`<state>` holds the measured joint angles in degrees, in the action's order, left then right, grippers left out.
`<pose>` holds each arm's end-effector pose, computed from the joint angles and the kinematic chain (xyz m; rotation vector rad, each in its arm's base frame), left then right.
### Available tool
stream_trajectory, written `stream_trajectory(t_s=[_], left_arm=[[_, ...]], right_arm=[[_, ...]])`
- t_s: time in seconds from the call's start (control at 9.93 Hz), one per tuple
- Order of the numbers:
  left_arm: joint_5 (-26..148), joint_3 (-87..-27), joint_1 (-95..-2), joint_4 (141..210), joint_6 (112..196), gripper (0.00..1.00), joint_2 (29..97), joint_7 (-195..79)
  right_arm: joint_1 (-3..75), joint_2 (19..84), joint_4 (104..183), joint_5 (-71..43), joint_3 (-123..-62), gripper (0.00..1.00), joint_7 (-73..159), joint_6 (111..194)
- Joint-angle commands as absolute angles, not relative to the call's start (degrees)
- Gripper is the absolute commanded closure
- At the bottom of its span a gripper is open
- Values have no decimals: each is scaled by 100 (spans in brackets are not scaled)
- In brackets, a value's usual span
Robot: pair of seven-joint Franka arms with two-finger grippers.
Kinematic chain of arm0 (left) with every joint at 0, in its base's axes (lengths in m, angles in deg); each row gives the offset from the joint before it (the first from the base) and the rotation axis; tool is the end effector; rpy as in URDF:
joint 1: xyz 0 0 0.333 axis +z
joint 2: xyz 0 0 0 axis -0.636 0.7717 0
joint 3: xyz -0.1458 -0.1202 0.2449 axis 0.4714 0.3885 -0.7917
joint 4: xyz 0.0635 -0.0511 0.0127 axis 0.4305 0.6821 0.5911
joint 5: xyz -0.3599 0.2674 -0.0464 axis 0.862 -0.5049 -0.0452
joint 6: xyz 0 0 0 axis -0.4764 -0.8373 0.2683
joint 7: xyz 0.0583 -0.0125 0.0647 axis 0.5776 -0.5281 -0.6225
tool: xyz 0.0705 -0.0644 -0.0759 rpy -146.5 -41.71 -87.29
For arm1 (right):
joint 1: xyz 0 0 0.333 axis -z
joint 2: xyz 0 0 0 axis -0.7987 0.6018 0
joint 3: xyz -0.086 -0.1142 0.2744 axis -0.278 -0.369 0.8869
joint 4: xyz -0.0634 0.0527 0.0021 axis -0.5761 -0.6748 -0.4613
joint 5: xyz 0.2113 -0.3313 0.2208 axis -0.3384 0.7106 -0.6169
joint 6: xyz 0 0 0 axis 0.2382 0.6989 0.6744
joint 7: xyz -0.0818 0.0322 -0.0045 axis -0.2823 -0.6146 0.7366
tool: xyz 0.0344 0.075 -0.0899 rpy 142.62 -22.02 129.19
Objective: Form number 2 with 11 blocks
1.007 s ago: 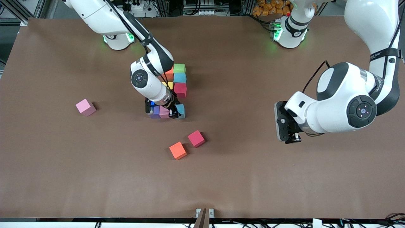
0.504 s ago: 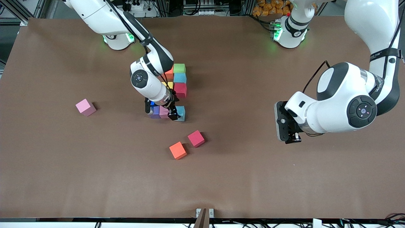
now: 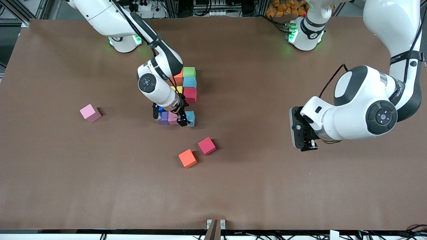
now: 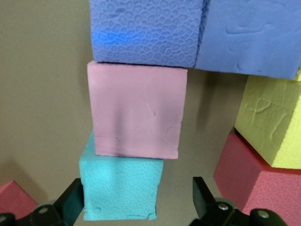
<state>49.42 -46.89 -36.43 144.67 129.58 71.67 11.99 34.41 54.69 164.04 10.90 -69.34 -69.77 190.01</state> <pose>0.7114 -0.2417 0.4271 2.1037 -1.9696 -0.0567 0.5076 0.3723 0.1450 -2.1808 1.9796 0.2930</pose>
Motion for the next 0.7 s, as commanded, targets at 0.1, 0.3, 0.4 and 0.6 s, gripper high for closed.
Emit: stream_trajectory(t_s=[0.1,0.3,0.4,0.6], left_arm=[[5010,-4690,-3633,14502,12853,0,7097,1323],[5019,-4690,-3633,14502,12853,0,7105,1340],[5019,-4690,-3633,14502,12853,0,7105,1340],[5019,-4690,-3633,14502,12853,0,7105,1340]], right_arm=[[3464,5380,16501,1218,-6915,0,-7082,18995],[3464,5380,16484,1227,-6915,0,-7065,18995],[3464,5380,16475,1349,-6915,0,-7065,18995],[3446,5371,16475,1648,-6906,0,-7082,18995]])
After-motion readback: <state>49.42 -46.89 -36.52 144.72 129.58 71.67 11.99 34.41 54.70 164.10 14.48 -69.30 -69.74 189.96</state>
